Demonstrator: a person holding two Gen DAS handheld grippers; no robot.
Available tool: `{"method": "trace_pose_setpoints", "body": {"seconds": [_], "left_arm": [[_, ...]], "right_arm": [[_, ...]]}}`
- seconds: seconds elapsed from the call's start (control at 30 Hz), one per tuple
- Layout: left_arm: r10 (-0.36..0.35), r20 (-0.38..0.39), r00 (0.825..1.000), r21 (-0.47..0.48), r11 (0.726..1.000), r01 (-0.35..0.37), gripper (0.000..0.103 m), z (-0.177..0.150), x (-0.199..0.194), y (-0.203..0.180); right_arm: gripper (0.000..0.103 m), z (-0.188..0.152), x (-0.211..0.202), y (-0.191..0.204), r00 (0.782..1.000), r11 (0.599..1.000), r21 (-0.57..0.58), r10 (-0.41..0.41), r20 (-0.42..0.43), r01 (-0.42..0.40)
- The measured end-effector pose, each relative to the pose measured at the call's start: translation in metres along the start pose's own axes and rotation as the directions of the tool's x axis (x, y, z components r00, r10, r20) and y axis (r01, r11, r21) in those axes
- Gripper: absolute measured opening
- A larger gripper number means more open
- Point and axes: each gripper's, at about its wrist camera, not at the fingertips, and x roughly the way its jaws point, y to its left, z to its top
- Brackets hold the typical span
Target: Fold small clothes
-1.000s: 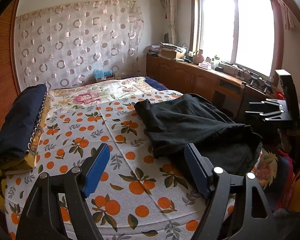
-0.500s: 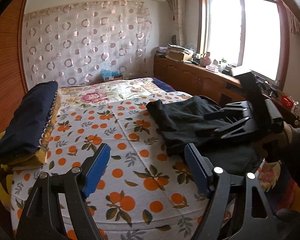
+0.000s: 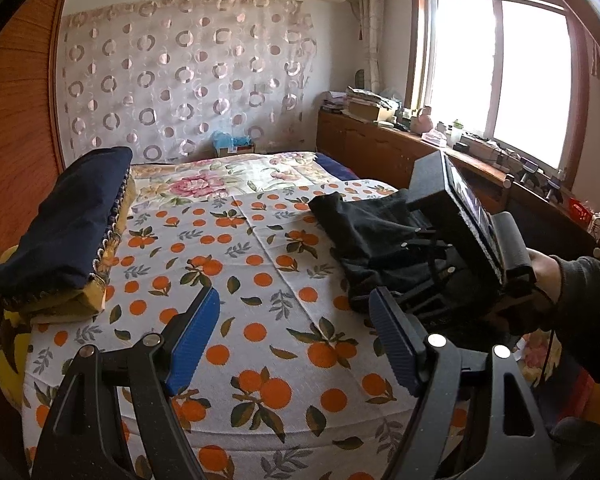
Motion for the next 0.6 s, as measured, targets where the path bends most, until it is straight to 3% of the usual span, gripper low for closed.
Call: {"method": "trace_pose_setpoints", "body": {"seconds": [0.03, 0.07, 0.1, 0.13, 0.2, 0.4, 0.6], "left_arm": [[-0.003, -0.002, 1.0, 0.0, 1.0, 0.003, 0.078, -0.001, 0.001, -0.001], [-0.004, -0.003, 1.0, 0.001, 1.0, 0.004, 0.078, -0.001, 0.001, -0.001], [-0.006, -0.005, 1.0, 0.004, 1.0, 0.006, 0.078, -0.001, 0.001, -0.002], [-0.007, -0.005, 1.0, 0.005, 1.0, 0.007, 0.078, -0.001, 0.001, -0.003], [-0.011, -0.007, 1.0, 0.008, 1.0, 0.011, 0.078, -0.002, 0.001, -0.004], [-0.023, -0.017, 1.0, 0.007, 1.0, 0.024, 0.078, -0.003, 0.006, -0.007], [-0.034, -0.026, 0.999, 0.015, 0.999, 0.035, 0.078, -0.004, 0.009, -0.011]], "right_arm": [[0.061, 0.0, 0.001, 0.0, 1.0, 1.0, -0.001, -0.003, 0.006, 0.003], [0.049, -0.001, -0.006, 0.004, 1.0, 1.0, -0.006, -0.013, 0.016, 0.014], [0.026, -0.004, -0.017, 0.002, 0.999, 1.0, -0.007, -0.027, 0.03, 0.027], [0.018, -0.005, -0.018, 0.0, 0.999, 1.0, 0.003, -0.026, 0.039, 0.026], [0.012, -0.01, -0.044, -0.009, 0.995, 0.999, 0.043, -0.005, 0.095, 0.001], [0.01, -0.001, -0.081, -0.05, 0.972, 0.987, 0.13, -0.118, 0.201, 0.093], [0.009, 0.005, -0.086, -0.115, 0.941, 0.939, 0.212, -0.304, 0.149, 0.27]]}}
